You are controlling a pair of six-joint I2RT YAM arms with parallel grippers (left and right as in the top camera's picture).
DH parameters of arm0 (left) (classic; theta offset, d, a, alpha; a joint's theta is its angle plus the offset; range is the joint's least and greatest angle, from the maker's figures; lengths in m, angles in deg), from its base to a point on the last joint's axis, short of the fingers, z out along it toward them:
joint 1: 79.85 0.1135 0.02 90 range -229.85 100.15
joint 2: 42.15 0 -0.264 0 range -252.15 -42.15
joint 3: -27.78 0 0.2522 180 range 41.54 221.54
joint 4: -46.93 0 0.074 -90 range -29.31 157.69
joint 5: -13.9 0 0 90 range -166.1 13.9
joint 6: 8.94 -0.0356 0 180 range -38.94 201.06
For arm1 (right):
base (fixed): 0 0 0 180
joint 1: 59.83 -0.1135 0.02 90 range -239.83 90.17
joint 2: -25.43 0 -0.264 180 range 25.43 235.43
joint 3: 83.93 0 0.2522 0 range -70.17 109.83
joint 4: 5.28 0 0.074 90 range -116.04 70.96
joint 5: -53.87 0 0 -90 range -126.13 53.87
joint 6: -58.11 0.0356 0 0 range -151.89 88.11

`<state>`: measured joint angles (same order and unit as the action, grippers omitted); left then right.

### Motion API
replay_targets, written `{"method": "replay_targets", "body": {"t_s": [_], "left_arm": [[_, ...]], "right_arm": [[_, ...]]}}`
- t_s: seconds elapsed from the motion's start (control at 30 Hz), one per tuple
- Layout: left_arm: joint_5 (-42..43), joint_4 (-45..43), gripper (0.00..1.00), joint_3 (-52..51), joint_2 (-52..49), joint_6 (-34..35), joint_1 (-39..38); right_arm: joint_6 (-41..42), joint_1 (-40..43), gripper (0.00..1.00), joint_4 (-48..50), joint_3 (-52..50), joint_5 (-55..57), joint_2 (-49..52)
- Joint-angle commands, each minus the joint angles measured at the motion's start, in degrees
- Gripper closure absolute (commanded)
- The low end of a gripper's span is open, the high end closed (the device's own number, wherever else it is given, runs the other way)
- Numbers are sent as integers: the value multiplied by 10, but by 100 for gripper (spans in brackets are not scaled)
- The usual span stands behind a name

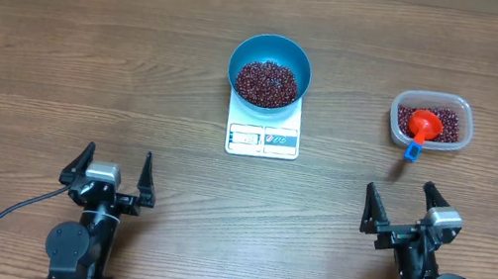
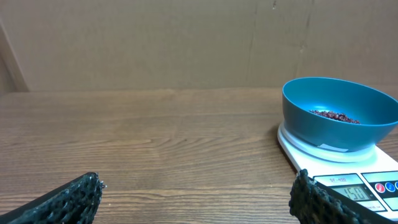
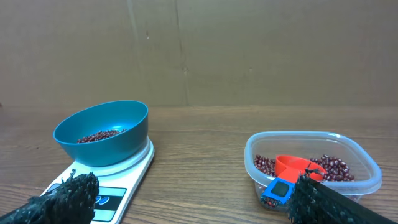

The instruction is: Scoop item into bowl and weigh 150g on scale

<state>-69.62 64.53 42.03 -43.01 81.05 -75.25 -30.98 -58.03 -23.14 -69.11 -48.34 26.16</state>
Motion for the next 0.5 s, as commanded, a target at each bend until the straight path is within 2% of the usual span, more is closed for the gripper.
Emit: {"method": "replay_targets", "body": {"t_s": [0.0, 0.47], "left_arm": [[5, 1, 1, -2, 6, -7, 2], [5, 1, 0, -2, 6, -7, 2]], "right_arm": [[4, 2, 0, 4, -6, 2, -6], [4, 2, 0, 4, -6, 1, -6]]}}
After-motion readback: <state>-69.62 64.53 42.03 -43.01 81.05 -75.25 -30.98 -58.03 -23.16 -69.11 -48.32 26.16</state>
